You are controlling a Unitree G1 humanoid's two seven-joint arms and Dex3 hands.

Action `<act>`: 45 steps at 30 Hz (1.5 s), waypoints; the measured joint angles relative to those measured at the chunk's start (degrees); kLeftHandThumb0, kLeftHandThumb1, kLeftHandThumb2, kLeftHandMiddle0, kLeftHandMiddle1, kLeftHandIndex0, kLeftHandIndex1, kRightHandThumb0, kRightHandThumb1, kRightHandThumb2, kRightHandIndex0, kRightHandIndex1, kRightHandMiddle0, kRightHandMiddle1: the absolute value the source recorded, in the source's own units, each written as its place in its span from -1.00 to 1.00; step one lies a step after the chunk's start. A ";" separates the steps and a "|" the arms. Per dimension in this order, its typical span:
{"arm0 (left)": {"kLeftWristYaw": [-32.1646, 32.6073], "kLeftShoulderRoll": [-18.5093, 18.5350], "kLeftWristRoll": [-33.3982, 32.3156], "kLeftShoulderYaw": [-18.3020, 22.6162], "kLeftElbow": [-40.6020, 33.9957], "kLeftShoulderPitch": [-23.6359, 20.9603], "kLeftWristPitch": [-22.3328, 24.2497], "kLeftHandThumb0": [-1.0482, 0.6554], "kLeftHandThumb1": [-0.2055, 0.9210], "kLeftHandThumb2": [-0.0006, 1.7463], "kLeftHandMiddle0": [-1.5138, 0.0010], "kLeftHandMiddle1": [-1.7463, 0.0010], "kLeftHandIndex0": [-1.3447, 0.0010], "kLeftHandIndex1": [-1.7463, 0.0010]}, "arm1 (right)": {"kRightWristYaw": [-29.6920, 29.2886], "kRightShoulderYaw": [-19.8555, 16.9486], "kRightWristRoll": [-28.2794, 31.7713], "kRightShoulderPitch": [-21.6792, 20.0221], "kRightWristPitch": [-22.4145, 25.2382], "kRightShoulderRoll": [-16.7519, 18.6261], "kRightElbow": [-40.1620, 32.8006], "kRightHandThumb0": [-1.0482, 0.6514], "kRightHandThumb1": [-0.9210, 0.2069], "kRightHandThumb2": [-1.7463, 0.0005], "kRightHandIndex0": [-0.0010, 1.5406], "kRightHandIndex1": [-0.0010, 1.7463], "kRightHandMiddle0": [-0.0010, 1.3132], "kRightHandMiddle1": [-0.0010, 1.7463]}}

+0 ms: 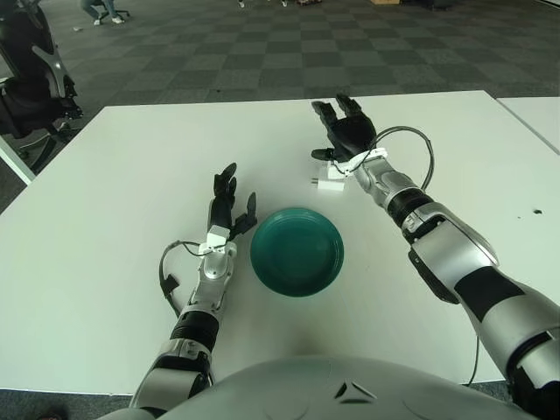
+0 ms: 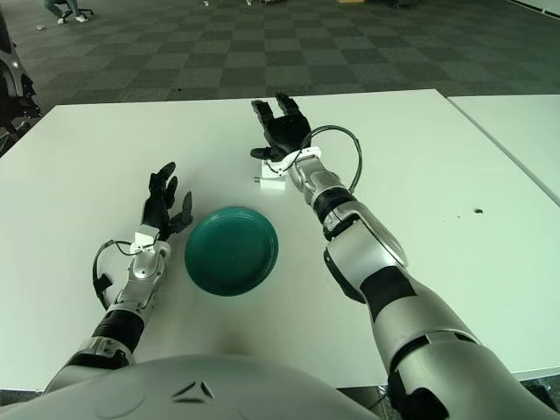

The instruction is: Put the charger into the plate.

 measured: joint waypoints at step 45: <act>0.31 -1.84 1.08 -0.15 -0.23 0.17 0.87 -0.74 1.00 -0.09 0.61 0.99 1.00 0.28 | 13.76 9.66 -0.96 -0.37 6.00 5.07 7.13 -1.00 -1.00 -0.09 -0.75 -0.99 -1.00 -0.65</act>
